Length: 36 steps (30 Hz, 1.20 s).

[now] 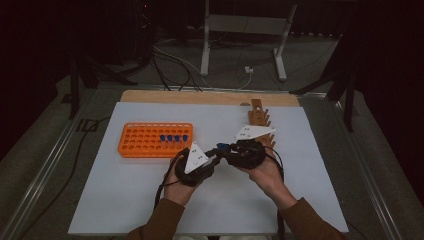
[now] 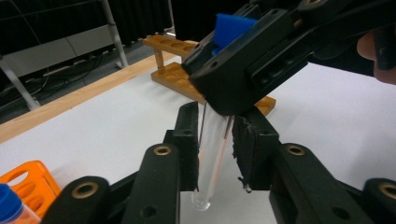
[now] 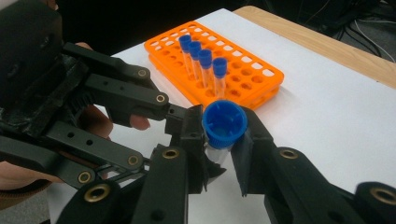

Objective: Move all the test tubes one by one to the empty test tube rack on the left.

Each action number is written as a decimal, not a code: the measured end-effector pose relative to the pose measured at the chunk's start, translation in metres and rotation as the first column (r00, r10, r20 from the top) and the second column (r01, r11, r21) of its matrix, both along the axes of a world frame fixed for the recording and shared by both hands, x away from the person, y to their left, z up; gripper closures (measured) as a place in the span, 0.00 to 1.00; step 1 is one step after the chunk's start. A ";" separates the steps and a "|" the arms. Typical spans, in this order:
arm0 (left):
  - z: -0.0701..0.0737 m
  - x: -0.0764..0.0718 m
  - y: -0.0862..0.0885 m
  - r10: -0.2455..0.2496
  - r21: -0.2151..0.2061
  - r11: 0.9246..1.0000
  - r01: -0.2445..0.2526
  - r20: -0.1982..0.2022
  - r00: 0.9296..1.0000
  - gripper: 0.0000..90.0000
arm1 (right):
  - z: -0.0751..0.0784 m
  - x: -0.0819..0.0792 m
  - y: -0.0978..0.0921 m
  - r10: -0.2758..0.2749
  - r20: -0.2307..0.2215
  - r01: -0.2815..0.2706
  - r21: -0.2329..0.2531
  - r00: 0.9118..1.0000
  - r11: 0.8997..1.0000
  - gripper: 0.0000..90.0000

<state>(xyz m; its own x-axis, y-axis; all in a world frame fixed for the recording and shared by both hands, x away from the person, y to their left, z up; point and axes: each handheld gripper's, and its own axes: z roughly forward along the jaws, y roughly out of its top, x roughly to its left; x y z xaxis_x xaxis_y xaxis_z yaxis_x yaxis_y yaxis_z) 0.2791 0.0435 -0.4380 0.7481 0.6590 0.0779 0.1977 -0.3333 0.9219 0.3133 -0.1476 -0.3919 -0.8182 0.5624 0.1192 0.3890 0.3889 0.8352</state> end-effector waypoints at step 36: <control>0.001 0.004 0.043 0.111 -0.041 0.993 -0.111 -0.016 0.994 0.87 | -0.008 0.003 -0.045 -0.121 0.040 0.118 0.065 0.992 0.991 0.03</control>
<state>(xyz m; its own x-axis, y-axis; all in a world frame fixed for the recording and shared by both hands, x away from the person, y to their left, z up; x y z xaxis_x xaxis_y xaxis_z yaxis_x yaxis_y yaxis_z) 0.2834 0.0867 -0.4369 0.6708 0.7406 0.0386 0.2441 -0.2697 0.9315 0.3166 -0.1925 -0.4000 -0.7509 0.6489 0.1228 0.3919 0.2882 0.8737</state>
